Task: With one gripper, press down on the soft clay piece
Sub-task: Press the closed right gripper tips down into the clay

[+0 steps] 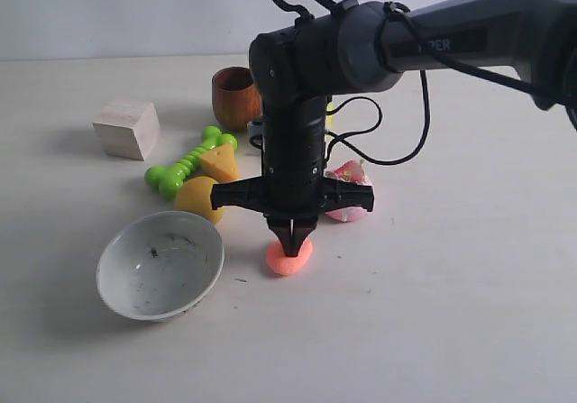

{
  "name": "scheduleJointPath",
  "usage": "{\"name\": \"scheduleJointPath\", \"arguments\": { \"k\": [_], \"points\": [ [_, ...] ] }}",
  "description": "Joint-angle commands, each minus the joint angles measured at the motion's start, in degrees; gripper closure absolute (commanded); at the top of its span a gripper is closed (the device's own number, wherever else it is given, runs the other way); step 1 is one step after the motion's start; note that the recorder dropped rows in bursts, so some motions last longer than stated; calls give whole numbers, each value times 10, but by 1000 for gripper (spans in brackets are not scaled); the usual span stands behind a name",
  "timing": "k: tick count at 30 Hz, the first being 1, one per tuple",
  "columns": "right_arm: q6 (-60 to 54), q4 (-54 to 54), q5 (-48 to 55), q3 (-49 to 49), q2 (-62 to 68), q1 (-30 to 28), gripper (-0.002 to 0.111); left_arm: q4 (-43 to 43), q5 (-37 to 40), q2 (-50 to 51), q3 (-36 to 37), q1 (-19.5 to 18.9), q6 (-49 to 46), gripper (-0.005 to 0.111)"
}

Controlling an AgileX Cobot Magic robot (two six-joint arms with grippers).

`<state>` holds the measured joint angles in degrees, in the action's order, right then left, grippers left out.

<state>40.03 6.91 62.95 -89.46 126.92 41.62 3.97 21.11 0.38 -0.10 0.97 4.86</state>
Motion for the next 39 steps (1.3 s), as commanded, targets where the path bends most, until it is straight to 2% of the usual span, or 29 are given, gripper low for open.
{"name": "scheduleJointPath", "arguments": {
  "k": [1, 39],
  "points": [
    [-6, 27, -22, 5, 20, 10, 108, -1, -6, -4, 1, 3, -2, 107],
    [-20, 22, -44, 5, 31, 30, 108, -1, -6, -4, 1, 3, -2, 107]
  ]
}}
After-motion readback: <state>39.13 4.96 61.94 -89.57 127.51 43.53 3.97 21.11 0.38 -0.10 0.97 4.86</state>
